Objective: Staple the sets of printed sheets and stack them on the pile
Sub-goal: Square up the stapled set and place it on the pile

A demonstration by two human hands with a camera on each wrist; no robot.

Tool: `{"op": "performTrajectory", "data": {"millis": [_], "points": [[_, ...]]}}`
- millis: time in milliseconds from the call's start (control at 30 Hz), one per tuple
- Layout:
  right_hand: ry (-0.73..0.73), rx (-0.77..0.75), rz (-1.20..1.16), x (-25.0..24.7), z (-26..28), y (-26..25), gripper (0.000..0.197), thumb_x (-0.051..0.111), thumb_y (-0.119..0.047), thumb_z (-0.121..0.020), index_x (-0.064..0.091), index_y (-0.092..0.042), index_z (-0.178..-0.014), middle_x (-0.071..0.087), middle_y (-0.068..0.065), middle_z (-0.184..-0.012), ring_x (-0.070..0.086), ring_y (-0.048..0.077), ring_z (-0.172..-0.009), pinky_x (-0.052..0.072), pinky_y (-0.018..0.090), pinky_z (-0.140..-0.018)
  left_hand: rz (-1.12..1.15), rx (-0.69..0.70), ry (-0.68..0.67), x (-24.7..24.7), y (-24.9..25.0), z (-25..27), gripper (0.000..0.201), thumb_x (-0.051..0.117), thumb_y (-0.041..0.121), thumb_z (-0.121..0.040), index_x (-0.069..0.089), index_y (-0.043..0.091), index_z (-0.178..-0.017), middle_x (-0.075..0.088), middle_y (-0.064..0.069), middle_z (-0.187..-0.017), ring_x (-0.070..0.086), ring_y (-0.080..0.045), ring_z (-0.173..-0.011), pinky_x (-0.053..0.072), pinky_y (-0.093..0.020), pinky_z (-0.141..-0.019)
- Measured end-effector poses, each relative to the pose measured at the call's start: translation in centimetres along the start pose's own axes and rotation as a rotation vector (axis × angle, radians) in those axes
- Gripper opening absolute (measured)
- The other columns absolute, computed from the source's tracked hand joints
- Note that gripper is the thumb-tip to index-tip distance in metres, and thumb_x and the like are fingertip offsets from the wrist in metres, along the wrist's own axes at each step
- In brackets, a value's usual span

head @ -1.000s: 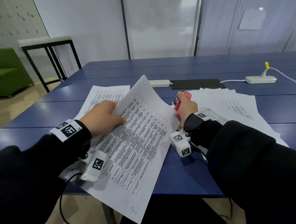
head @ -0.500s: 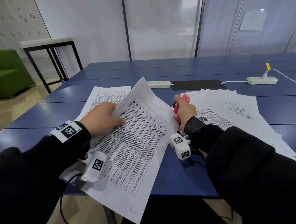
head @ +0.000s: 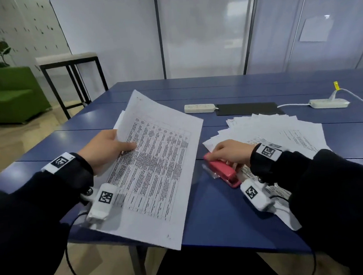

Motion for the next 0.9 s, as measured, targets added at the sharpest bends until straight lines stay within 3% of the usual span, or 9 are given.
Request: {"op": "performTrajectory", "data": {"millis": [133,233,300,400,533,600,667,767,900], "points": [[0.103,-0.187,0.432,0.6,0.5,-1.4,0.042,0.066,-0.053,-0.095,0.068,-0.017,-0.117,0.066,0.001,-0.105,0.06,0.02,-0.094,0.048,0.03,-0.083,0.095,0.017,0.026,-0.4,-0.8,-0.8,0.024,0.062,-0.004,-0.096,0.071,0.004,-0.118,0.079,-0.006,-0.111,0.077,-0.021,-0.1,0.055,-0.038,-0.096],[0.208,-0.275,0.358,1.4,0.0,-2.0,0.042,0.063,-0.046,-0.097,0.06,-0.019,-0.129,0.065,0.001,-0.124,0.06,0.022,-0.113,0.047,0.034,-0.096,0.14,0.0,0.05,0.2,-1.8,-1.2,0.024,0.064,-0.003,-0.095,0.071,0.003,-0.117,0.08,-0.004,-0.109,0.077,-0.018,-0.098,0.056,-0.033,-0.09],[0.256,-0.299,-0.01,2.0,-0.1,-2.7,0.037,0.06,-0.04,-0.101,0.059,-0.017,-0.13,0.069,0.004,-0.114,0.067,0.023,-0.099,0.054,0.037,-0.086,0.186,-0.02,0.065,0.6,-2.5,-1.4,0.024,0.065,-0.002,-0.096,0.071,0.002,-0.118,0.079,-0.006,-0.11,0.076,-0.021,-0.101,0.058,-0.031,-0.085],[0.207,-0.271,-0.559,3.4,0.7,-4.1,0.024,0.058,-0.031,-0.104,0.062,-0.011,-0.116,0.067,0.011,-0.09,0.065,0.023,-0.063,0.054,0.035,-0.052,0.29,-0.07,0.085,0.8,-4.1,-2.0,0.026,0.065,-0.002,-0.096,0.07,0.001,-0.121,0.077,-0.012,-0.116,0.074,-0.027,-0.108,0.056,-0.043,-0.098],[0.134,-0.296,-0.212,6.4,0.4,-4.1,0.05,0.068,-0.053,-0.077,0.07,-0.018,-0.113,0.076,0.002,-0.111,0.072,0.026,-0.1,0.059,0.046,-0.093,0.343,-0.108,0.123,0.2,-6.3,-2.6,0.039,0.075,0.005,-0.089,0.069,0.003,-0.127,0.074,-0.014,-0.123,0.068,-0.033,-0.119,0.045,-0.055,-0.112],[0.086,-0.305,-0.312,7.9,-0.6,-4.0,0.024,0.068,-0.026,-0.086,0.073,-0.015,-0.106,0.078,0.005,-0.107,0.074,0.027,-0.1,0.059,0.046,-0.093,0.399,-0.125,0.14,-0.7,-8.3,-3.3,0.069,0.092,0.02,-0.071,0.065,0.004,-0.133,0.073,-0.012,-0.127,0.065,-0.033,-0.124,0.043,-0.056,-0.114],[0.187,-0.305,-0.389,8.8,-1.6,-4.1,0.015,0.065,-0.015,-0.093,0.07,-0.017,-0.108,0.076,0.0,-0.108,0.072,0.019,-0.097,0.058,0.033,-0.083,0.395,-0.144,0.107,-1.0,-9.0,-2.6,0.086,0.097,0.035,-0.066,0.06,0.009,-0.139,0.071,-0.006,-0.131,0.065,-0.028,-0.125,0.045,-0.052,-0.113],[0.343,-0.284,-0.477,9.7,-3.2,-4.3,0.013,0.064,-0.017,-0.098,0.064,-0.016,-0.111,0.071,-0.003,-0.108,0.068,0.021,-0.1,0.053,0.035,-0.088,0.358,-0.168,0.074,-0.9,-9.1,-0.5,0.034,0.068,0.009,-0.096,0.064,0.006,-0.13,0.075,-0.014,-0.121,0.075,-0.031,-0.106,0.061,-0.044,-0.088],[0.39,-0.255,-0.629,10.3,-5.5,-5.7,0.013,0.061,-0.018,-0.101,0.061,-0.015,-0.113,0.069,-0.008,-0.104,0.067,0.02,-0.098,0.051,0.037,-0.09,0.195,-0.113,0.144,-1.7,-10.2,0.3,0.044,0.057,-0.014,-0.094,0.06,0.007,-0.133,0.073,-0.014,-0.123,0.072,-0.035,-0.111,0.058,-0.044,-0.092]]}}
Point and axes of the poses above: each hand's wrist, its own z-axis away from the middle knuckle, its own x-axis out of the palm, y = z × x, the point moved 1 cm from there along -z, towards the middle knuckle
